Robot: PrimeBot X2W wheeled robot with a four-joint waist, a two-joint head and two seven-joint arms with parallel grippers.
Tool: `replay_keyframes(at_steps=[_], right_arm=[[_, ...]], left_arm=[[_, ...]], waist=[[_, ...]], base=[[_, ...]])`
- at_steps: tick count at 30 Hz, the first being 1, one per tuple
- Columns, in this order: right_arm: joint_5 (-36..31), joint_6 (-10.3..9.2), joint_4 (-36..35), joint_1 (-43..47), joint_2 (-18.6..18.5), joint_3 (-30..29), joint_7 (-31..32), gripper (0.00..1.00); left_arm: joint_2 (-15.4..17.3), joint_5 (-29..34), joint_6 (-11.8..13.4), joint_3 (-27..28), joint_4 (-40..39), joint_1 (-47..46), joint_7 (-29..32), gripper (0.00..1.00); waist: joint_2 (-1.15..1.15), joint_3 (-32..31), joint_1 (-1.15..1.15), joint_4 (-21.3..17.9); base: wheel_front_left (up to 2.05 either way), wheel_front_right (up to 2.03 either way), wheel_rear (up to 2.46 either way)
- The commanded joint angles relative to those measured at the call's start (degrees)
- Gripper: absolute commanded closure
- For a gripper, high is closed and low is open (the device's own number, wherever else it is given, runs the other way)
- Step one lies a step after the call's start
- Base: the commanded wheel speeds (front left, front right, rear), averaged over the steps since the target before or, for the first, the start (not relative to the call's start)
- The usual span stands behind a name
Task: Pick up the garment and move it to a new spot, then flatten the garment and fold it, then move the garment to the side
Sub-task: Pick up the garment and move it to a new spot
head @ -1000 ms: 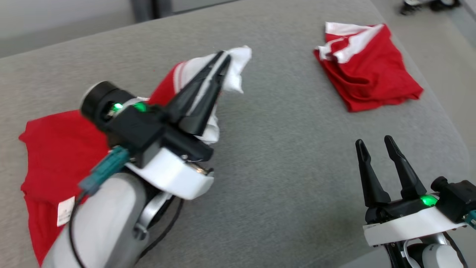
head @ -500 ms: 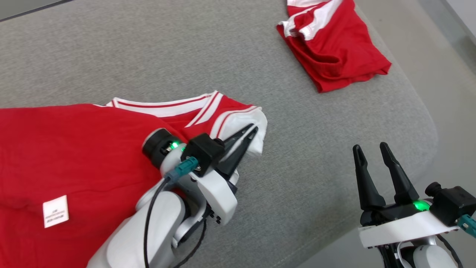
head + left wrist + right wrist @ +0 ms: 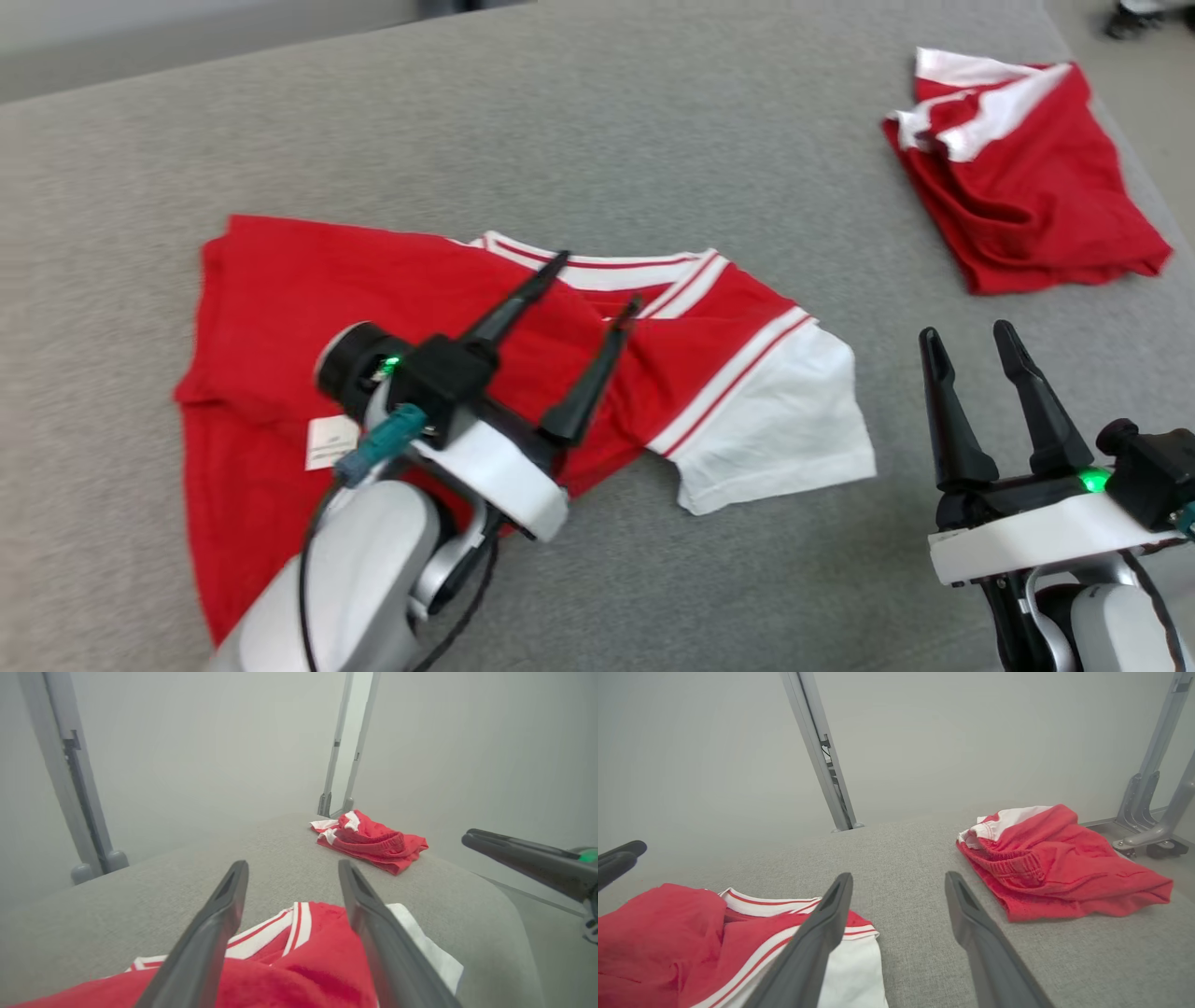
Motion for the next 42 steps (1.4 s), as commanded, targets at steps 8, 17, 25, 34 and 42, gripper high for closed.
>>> replay_keyframes(at_steps=[8,17,25,34,42], right_arm=[[-3.01,0.02,-2.44,1.09,-0.32,-1.73,3.85,0.00],[-4.72,0.02,-3.24,3.10,-0.32,-3.00,6.93,0.00],[-5.53,0.02,-3.82,5.94,-0.33,-3.74,8.77,0.00],[-6.56,0.02,-4.89,10.15,-0.33,-4.83,10.82,0.00],[-6.53,0.02,-6.62,13.84,-0.53,-5.64,12.21,0.00]], left_arm=[[3.96,-5.23,6.49,11.22,-0.39,5.52,-4.85,0.00],[8.18,-8.96,10.47,20.10,-0.80,15.36,-7.00,0.00],[9.69,-9.96,11.02,23.09,-3.30,22.96,-7.60,0.00],[10.18,-8.73,9.81,21.91,-8.60,28.74,-7.66,0.00],[11.07,-8.58,10.16,20.31,-11.10,32.32,-6.03,0.00]], waist=[[0.00,-5.91,0.00,11.26],[0.00,-9.37,0.00,16.38],[0.00,-12.67,0.00,18.48],[0.00,-16.26,0.00,18.95],[0.00,-19.31,0.00,18.92]], base=[[0.00,0.00,0.00],[0.00,0.00,0.00],[0.00,0.00,0.00],[0.00,0.00,0.00],[0.00,0.00,0.00]])
